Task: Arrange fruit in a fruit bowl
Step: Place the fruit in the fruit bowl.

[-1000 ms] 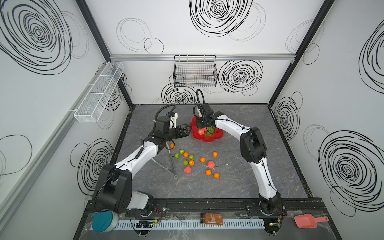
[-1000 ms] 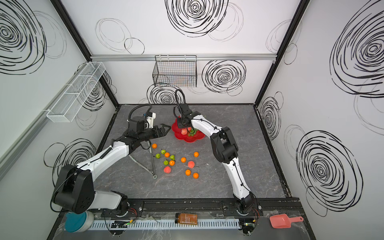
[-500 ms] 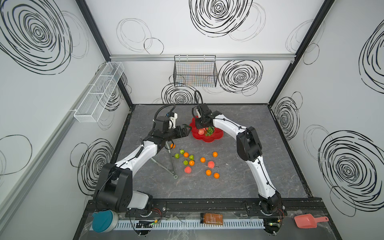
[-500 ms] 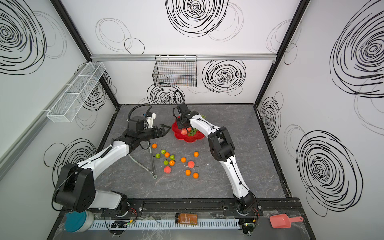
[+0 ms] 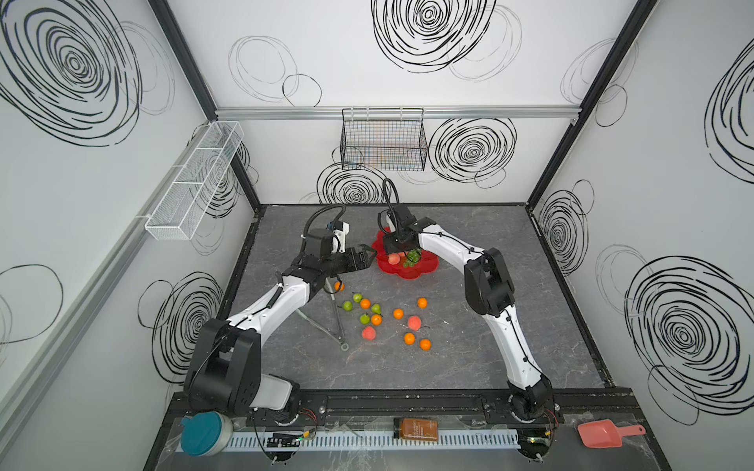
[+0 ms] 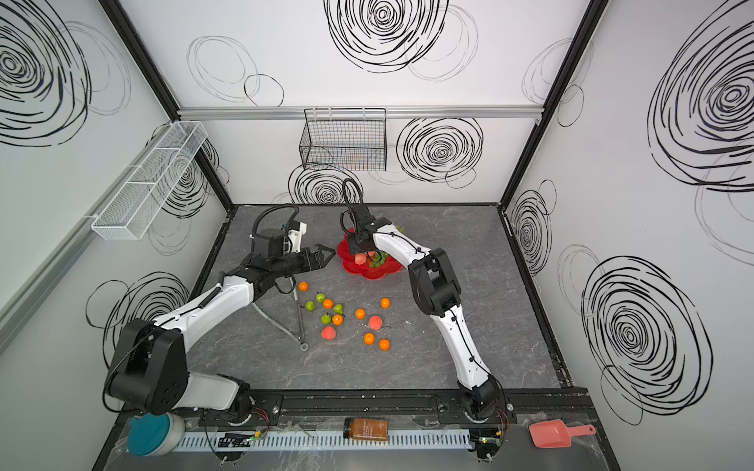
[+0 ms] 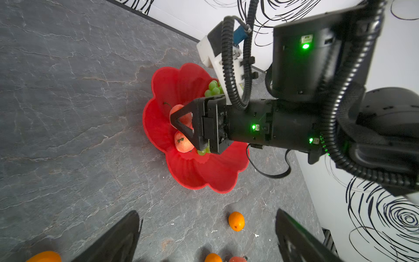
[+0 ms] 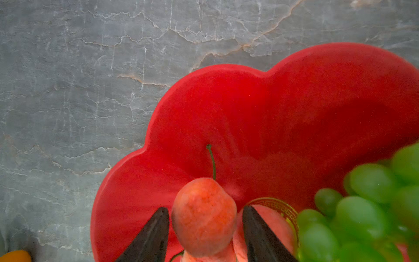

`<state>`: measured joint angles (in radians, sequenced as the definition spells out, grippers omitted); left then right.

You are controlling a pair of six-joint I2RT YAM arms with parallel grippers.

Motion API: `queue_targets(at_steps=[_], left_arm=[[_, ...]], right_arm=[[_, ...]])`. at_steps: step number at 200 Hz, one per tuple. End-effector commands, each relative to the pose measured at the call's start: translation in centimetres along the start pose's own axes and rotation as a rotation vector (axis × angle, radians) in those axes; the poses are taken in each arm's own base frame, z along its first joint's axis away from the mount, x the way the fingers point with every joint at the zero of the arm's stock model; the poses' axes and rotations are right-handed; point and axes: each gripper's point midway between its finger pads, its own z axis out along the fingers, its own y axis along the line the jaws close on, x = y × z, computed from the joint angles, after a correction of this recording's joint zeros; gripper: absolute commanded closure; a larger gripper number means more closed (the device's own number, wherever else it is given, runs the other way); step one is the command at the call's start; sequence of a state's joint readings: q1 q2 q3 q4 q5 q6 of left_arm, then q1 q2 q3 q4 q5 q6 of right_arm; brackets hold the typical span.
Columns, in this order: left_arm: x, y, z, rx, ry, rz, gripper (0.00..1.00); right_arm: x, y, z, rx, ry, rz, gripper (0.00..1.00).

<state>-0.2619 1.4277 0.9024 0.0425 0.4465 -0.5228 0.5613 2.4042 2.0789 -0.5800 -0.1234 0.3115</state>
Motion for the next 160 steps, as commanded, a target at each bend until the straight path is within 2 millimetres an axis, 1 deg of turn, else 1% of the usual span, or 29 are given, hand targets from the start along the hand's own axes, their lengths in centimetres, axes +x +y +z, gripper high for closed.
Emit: queue_targets(at_steps=[1, 24, 34, 41, 42, 45, 46, 47, 49, 50, 53, 55, 57, 58, 61, 62, 64, 65, 66, 69, 88, 108, 138, 160], left_arm=[[-0.8, -0.4, -0.1, 0.004, -0.017, 0.027, 0.04], [-0.8, -1.0, -0.4, 0.021, -0.014, 0.024, 0.04], [-0.7, -1.1, -0.7, 0.024, -0.010, 0.016, 0.04], [-0.6, -1.4, -0.9, 0.028, -0.013, 0.015, 0.04], [-0.6, -1.4, -1.0, 0.028, -0.013, 0.015, 0.04], [-0.6, -1.5, -1.2, 0.030, -0.015, 0.014, 0.04], [-0.6, -1.5, -1.2, 0.029, -0.015, 0.014, 0.04], [-0.6, -1.5, -1.2, 0.030, -0.015, 0.014, 0.04], [-0.5, -1.6, -1.3, 0.032, -0.015, 0.014, 0.04], [-0.5, -1.6, -1.4, 0.032, -0.016, 0.014, 0.04], [-0.5, -1.6, -1.5, 0.031, -0.018, 0.013, 0.04], [-0.5, -1.7, -1.6, 0.031, -0.018, 0.013, 0.04], [-0.4, -1.7, -1.8, 0.031, -0.018, 0.012, 0.04], [-0.4, -1.7, -1.8, 0.030, -0.019, 0.012, 0.04], [-0.4, -1.8, -2.0, 0.028, -0.020, 0.013, 0.04], [-0.3, -1.8, -2.0, 0.028, -0.021, 0.013, 0.04], [-0.3, -1.9, -2.1, 0.027, -0.021, 0.013, 0.04], [-0.3, -1.9, -2.2, 0.027, -0.022, 0.013, 0.04], [-0.3, -2.0, -2.2, 0.027, -0.024, 0.015, 0.04], [-0.2, -2.0, -2.4, 0.025, -0.024, 0.017, 0.04], [0.3, -2.5, -3.5, 0.006, -0.032, 0.034, 0.04], [1.3, -3.3, -4.6, -0.012, -0.035, 0.056, 0.04], [4.5, -4.7, -6.0, -0.035, -0.033, 0.085, 0.04], [7.0, -5.3, -7.1, -0.058, -0.033, 0.107, 0.04]], right_arm=[[-1.6, 0.0, -2.3, 0.003, -0.030, 0.003, 0.43], [-2.3, -0.2, -4.3, 0.012, -0.045, 0.002, 0.43], [-2.5, -0.3, -5.6, 0.022, -0.056, -0.004, 0.43], [-2.2, -0.6, -6.0, 0.033, -0.057, -0.011, 0.43], [-2.5, -0.5, -6.4, 0.032, -0.067, -0.010, 0.43], [-2.3, -0.7, -6.5, 0.036, -0.065, -0.012, 0.43], [-2.5, -0.6, -7.0, 0.033, -0.074, -0.012, 0.43], [-2.0, -0.8, -6.6, 0.037, -0.063, -0.013, 0.43], [-2.2, -0.8, -6.9, 0.036, -0.072, -0.013, 0.43], [-2.4, -0.6, -7.4, 0.032, -0.081, -0.013, 0.43], [-2.2, -0.7, -7.5, 0.033, -0.084, -0.015, 0.43], [-2.5, -0.7, -8.1, 0.029, -0.097, -0.015, 0.43], [-2.2, -0.8, -7.9, 0.030, -0.094, -0.014, 0.43], [-2.4, -0.8, -8.5, 0.027, -0.106, -0.014, 0.43], [-2.2, -0.8, -8.5, 0.027, -0.105, -0.015, 0.43], [-2.4, -0.8, -9.0, 0.024, -0.115, -0.015, 0.43], [-2.4, -0.8, -9.2, 0.023, -0.120, -0.012, 0.43], [-2.2, -0.9, -9.0, 0.023, -0.117, -0.013, 0.43], [-2.3, -0.9, -9.5, 0.020, -0.123, -0.012, 0.43], [-2.1, -0.9, -9.6, 0.021, -0.127, -0.013, 0.43], [-1.5, -1.2, -11.8, 0.009, -0.158, -0.008, 0.43], [0.4, -1.6, -13.4, -0.002, -0.162, 0.005, 0.43], [4.5, -2.1, -14.9, -0.035, -0.144, 0.034, 0.43], [7.0, -2.5, -16.3, -0.049, -0.159, 0.056, 0.43]])
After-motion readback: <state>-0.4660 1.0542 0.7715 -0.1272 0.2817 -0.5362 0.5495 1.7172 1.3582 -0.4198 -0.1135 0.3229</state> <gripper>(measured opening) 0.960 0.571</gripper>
